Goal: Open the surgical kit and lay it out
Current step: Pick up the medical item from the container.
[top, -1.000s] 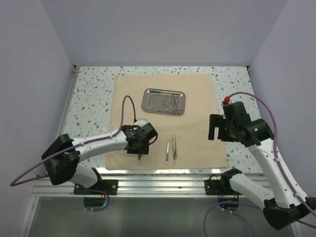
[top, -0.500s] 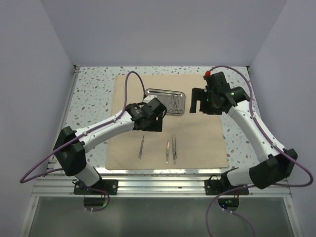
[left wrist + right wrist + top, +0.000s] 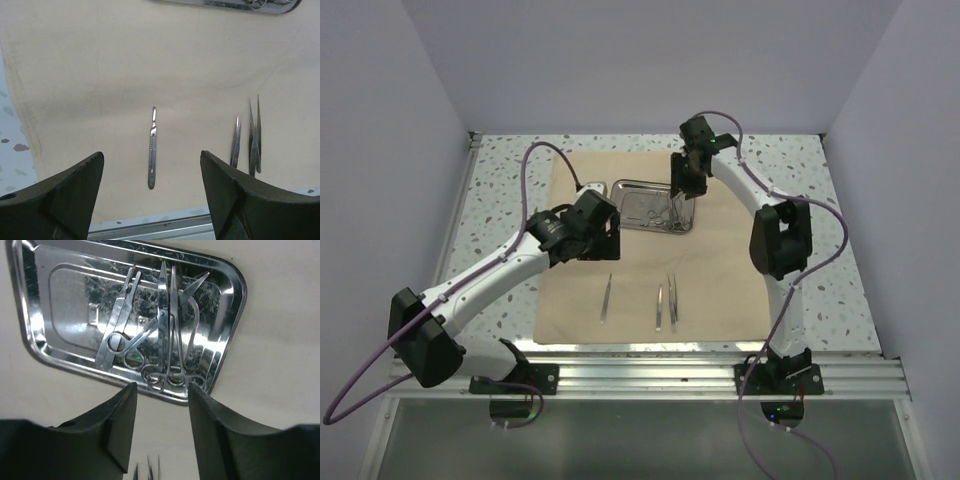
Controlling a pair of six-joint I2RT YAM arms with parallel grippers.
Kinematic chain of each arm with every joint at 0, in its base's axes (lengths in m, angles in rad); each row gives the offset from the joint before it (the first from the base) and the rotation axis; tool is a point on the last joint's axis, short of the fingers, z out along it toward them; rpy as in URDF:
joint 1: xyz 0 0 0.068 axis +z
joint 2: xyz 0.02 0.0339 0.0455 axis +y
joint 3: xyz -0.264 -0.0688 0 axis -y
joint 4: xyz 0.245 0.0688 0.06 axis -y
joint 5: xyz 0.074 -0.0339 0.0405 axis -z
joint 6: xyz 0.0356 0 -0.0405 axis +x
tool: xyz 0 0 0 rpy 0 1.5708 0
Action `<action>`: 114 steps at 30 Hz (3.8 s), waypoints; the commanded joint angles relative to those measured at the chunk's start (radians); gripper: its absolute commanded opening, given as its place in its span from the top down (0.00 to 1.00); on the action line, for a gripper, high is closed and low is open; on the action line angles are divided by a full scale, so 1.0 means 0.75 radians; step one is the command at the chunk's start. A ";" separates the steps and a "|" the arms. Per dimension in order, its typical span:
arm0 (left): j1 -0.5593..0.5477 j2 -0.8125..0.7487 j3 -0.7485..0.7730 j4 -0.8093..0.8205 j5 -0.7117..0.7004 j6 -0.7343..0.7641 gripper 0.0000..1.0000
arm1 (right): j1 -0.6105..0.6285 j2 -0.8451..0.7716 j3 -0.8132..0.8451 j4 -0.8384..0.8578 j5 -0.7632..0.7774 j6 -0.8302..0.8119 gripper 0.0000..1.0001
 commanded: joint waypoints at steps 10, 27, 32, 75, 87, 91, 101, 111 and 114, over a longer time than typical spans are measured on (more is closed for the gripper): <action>0.177 -0.149 -0.106 0.043 -0.016 0.176 0.18 | 0.039 0.478 0.530 -0.122 0.058 -0.034 0.61; 0.310 -0.225 -0.235 0.104 0.078 0.231 0.19 | 0.049 0.492 0.388 -0.147 0.250 0.005 0.74; 0.312 -0.233 -0.241 0.098 0.085 0.221 0.19 | 0.051 0.447 0.293 -0.122 0.324 0.011 0.70; 0.312 -0.133 -0.247 0.114 0.158 0.235 0.24 | 0.116 0.711 0.483 -0.209 0.360 0.197 0.74; 0.357 -0.071 -0.259 0.184 0.197 0.296 0.25 | 0.125 0.746 0.414 -0.261 0.403 0.177 1.00; 0.369 -0.057 -0.249 0.198 0.211 0.317 0.26 | 0.125 0.715 0.440 -0.251 0.401 0.156 1.00; 0.378 -0.010 -0.175 0.223 0.252 0.333 0.28 | 0.125 0.368 0.471 -0.100 0.467 0.050 1.00; 0.378 -0.035 -0.169 0.213 0.267 0.319 0.30 | 0.125 0.075 0.282 -0.040 0.491 0.042 1.00; 0.378 -0.043 -0.167 0.211 0.263 0.321 0.30 | 0.125 -0.080 0.088 -0.020 0.512 0.036 1.00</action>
